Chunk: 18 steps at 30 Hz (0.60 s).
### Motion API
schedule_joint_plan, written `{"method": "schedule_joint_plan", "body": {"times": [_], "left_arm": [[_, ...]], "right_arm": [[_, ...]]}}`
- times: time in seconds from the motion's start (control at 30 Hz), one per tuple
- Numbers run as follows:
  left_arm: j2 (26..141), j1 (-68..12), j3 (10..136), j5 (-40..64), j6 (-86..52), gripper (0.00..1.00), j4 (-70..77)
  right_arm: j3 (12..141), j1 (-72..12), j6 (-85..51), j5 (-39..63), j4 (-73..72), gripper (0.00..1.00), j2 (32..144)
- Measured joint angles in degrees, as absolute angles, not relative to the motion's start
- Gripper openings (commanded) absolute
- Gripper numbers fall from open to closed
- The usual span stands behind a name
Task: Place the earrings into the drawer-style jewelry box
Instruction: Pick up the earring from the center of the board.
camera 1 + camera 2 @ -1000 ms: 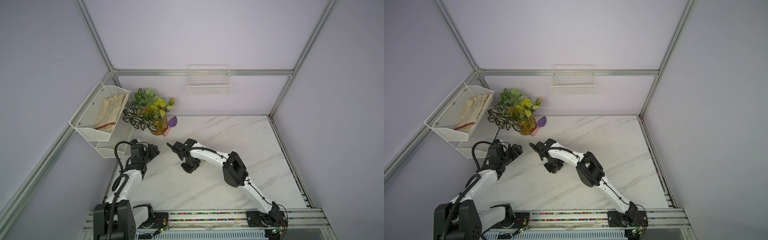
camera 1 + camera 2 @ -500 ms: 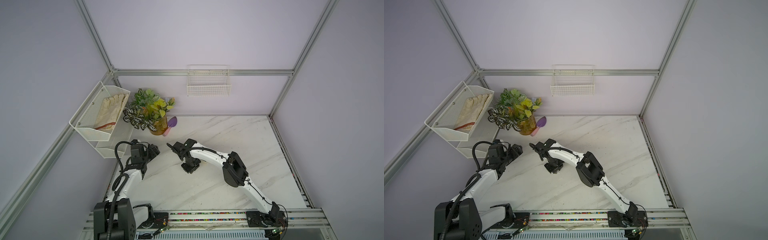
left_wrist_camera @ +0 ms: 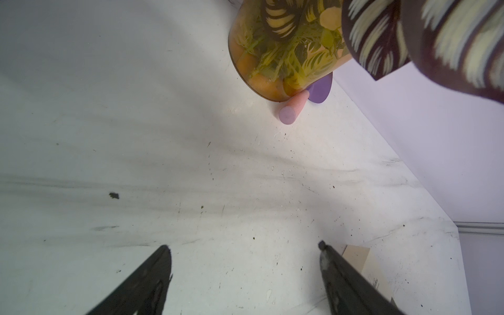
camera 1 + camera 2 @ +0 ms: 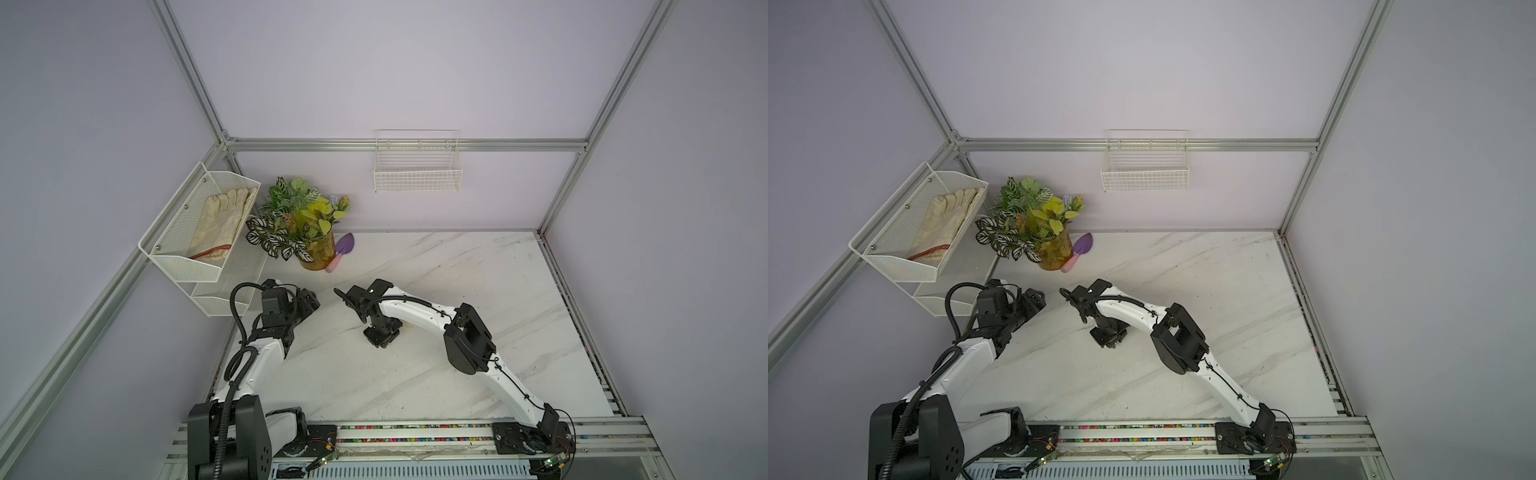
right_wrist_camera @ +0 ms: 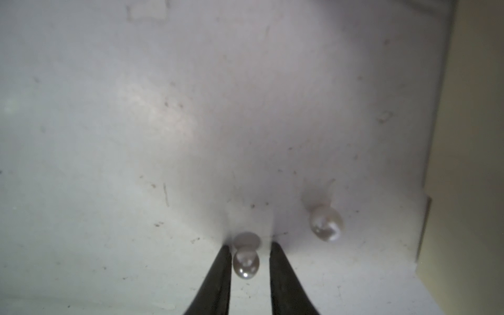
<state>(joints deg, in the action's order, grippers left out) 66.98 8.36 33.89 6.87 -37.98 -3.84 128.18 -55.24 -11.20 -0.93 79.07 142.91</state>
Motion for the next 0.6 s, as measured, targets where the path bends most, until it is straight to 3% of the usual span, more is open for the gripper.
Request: {"method": "schedule_joint_plan", "body": {"times": [0.33,0.6], "left_arm": [[67.0,8.6,33.9,6.9,-38.0,0.84,-3.8],[67.5,8.6,33.9,7.1,-38.0,0.84,-3.4]], "right_arm": [[128.0,-55.7,-11.5,-1.9,79.0,0.31,142.9],[128.0,-55.8,-11.6,-1.8,78.9,0.26,142.9]]}}
